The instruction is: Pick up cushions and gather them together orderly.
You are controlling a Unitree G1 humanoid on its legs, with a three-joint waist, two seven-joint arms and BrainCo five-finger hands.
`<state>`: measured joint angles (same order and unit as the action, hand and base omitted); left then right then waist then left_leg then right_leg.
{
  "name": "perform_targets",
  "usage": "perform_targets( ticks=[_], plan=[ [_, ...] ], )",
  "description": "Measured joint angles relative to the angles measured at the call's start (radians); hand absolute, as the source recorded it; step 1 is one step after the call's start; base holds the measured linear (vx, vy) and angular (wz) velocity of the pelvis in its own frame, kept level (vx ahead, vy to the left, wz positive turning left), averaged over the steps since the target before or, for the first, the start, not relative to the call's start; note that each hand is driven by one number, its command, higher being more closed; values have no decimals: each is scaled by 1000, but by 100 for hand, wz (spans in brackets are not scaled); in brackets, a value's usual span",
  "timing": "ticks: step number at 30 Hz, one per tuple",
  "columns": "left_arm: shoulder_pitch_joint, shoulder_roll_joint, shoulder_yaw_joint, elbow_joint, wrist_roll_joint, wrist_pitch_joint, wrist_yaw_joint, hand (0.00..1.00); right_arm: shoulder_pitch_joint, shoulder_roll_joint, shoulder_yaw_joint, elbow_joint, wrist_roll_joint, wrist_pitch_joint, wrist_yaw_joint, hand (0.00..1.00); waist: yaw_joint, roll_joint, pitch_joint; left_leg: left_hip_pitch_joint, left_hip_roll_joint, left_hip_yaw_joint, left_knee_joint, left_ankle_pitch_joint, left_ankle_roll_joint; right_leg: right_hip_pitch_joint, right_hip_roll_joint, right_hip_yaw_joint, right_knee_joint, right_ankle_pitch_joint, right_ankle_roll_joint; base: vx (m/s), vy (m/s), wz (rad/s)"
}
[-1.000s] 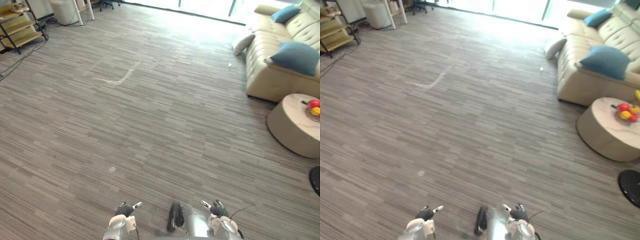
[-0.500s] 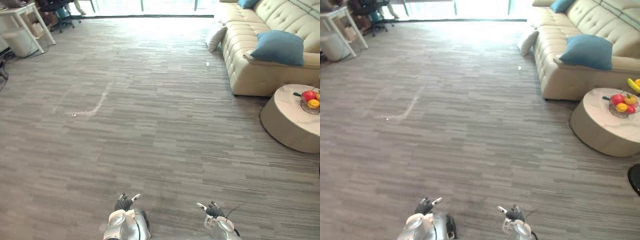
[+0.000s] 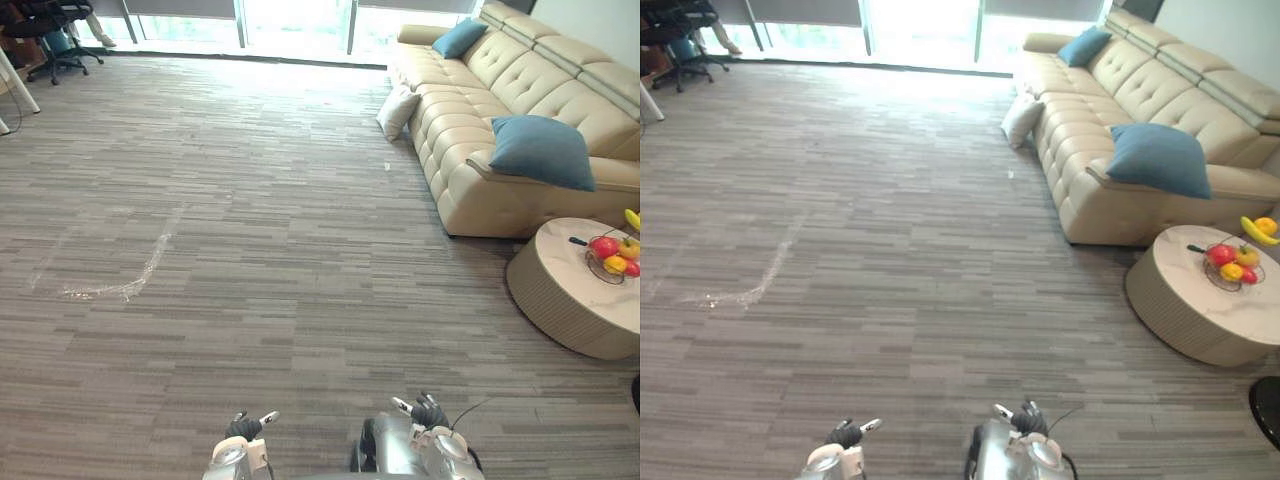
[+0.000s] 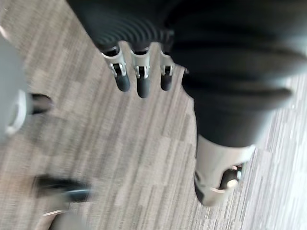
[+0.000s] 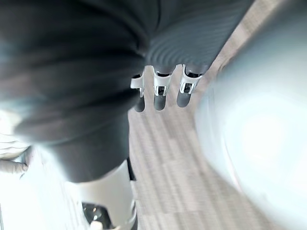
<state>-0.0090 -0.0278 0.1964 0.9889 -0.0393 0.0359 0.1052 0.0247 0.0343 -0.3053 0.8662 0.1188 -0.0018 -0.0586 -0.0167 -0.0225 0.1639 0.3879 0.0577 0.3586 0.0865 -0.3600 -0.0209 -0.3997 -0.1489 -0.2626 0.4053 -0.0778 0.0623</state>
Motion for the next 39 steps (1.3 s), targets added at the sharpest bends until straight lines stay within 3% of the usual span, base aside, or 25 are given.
perform_targets(
  ticks=[2,4,5,6,7,9,11,12,14,16,17,18,20,21,23,24,26,29,30,32,33,35,36,37,39],
  plan=[
    [16,-25,4,4,9,0,-3,0,22,-26,-4,0,-2,7,0,0,-15,22,1,65,3,-49,2,-2,8,-2,19,45,65,78,-87,728,-141,46],
    [31,-37,4,13,18,1,-11,0,7,-62,-4,1,-2,10,-1,0,-13,92,2,-12,79,-102,251,32,-38,3,43,31,177,-48,-119,689,-213,4],
    [30,-35,11,9,18,1,-10,0,4,-66,-4,-1,-2,10,-1,0,-15,104,6,-87,110,-134,425,76,-73,18,51,25,183,-82,-123,665,-242,-3],
    [27,-34,19,-2,18,1,-9,0,-1,-72,-3,-2,-2,11,-2,0,-11,122,15,-200,151,-192,663,196,-112,64,74,15,162,-109,-130,672,-208,-8],
    [31,-32,26,-7,17,1,-9,0,-10,-77,1,-2,-1,11,-4,0,-4,132,29,-290,192,-211,849,254,-145,127,108,18,123,-130,-138,677,-139,-18],
    [29,-30,53,-46,15,-2,-9,0,-17,-69,38,17,1,12,-8,0,15,117,54,-403,235,-168,1040,214,-101,293,141,30,27,-161,-156,647,-90,-32],
    [35,-18,52,-78,7,-8,-2,0,-19,-33,86,27,2,21,-11,0,27,76,41,-552,233,-85,974,160,-69,440,140,46,-109,-169,-147,620,-51,-27],
    [35,-18,53,-91,5,-10,-2,0,-24,-22,99,27,2,22,-11,0,29,71,39,-600,231,-59,904,144,-60,478,141,55,-153,-170,-140,577,-20,-29],
    [34,-31,63,-114,-2,-13,-1,0,-36,1,100,27,1,24,-10,0,55,72,37,-667,196,-16,564,140,-48,579,135,96,-227,-168,-96,656,74,-55],
    [33,-32,61,-116,-4,-24,0,0,-35,4,94,34,0,24,-10,0,79,71,31,-679,141,-67,282,221,-62,641,119,131,-277,-196,-57,811,237,-76],
    [35,-24,58,-114,-4,-26,2,0,-37,6,96,59,-3,26,-10,0,90,51,17,-680,102,-89,285,334,-48,673,98,174,-292,-218,-36,668,264,-75],
    [34,-1,59,-112,-3,-23,5,0,-36,23,104,63,-3,30,-10,0,89,22,-5,-681,68,-84,295,299,-20,677,62,190,-277,-219,-35,582,220,-45],
    [31,12,52,-100,2,-19,5,0,-16,33,104,62,-4,30,-7,0,76,-15,-18,-656,43,-61,328,258,26,588,15,227,-62,-202,-5,721,281,-5],
    [27,22,43,-94,8,-21,5,0,-4,34,104,62,-13,31,-8,0,78,-32,-15,-611,20,-55,324,226,37,508,-6,257,156,-148,46,800,320,-9],
    [20,35,34,-75,8,-8,7,0,11,26,104,50,-38,26,-7,0,68,-37,5,-487,-11,-47,288,163,44,338,-27,297,555,31,81,548,190,-1],
    [18,35,27,-60,7,0,7,0,12,21,111,35,-39,21,-3,0,60,-34,10,-391,-24,-48,258,133,53,267,-20,293,711,-2,73,555,125,1],
    [16,25,4,-44,8,0,6,0,24,14,114,5,-40,13,1,0,54,-11,6,-269,-23,-47,182,94,53,164,0,230,740,-70,38,579,95,3],
    [10,10,-2,-20,9,1,4,0,16,11,91,-30,-40,6,7,0,25,-11,8,-150,-28,-78,113,34,43,9,-4,97,468,-106,13,564,23,32],
    [10,-2,-3,-11,10,1,3,0,16,3,81,-26,-40,6,8,0,15,-11,9,-102,-28,-102,87,16,32,8,-3,54,265,-83,-6,661,-85,62],
    [10,-17,-1,-8,19,1,0,0,16,-1,64,-23,-40,7,8,0,12,-11,8,-20,-29,-131,46,-23,29,3,19,54,40,-15,-14,714,-153,57],
    [11,-25,2,-6,19,1,-1,0,17,-5,66,-24,-41,8,8,0,5,0,10,19,-23,-152,34,-35,33,6,35,73,55,67,-46,779,-151,41],
    [10,-32,-19,7,34,1,-14,0,3,-33,59,-25,-41,9,8,0,9,43,11,46,6,-190,71,30,-16,-4,40,70,204,-47,-110,753,-162,20],
    [15,-36,-21,7,39,1,-16,0,-1,-41,56,-27,-41,10,8,0,-1,57,11,27,19,-216,137,45,-23,4,38,59,233,-91,-113,705,-207,13],
    [17,-36,-19,7,41,2,-19,0,-6,-49,45,-27,-41,12,8,0,-7,84,11,-40,42,-250,313,78,-65,38,48,41,238,-137,-119,709,-205,15],
    [12,-31,-11,-5,42,2,-19,0,-9,-55,44,-25,-41,14,6,0,-1,112,30,-227,92,-313,726,289,-195,153,85,25,176,-184,-126,749,-164,4]
  ],
)
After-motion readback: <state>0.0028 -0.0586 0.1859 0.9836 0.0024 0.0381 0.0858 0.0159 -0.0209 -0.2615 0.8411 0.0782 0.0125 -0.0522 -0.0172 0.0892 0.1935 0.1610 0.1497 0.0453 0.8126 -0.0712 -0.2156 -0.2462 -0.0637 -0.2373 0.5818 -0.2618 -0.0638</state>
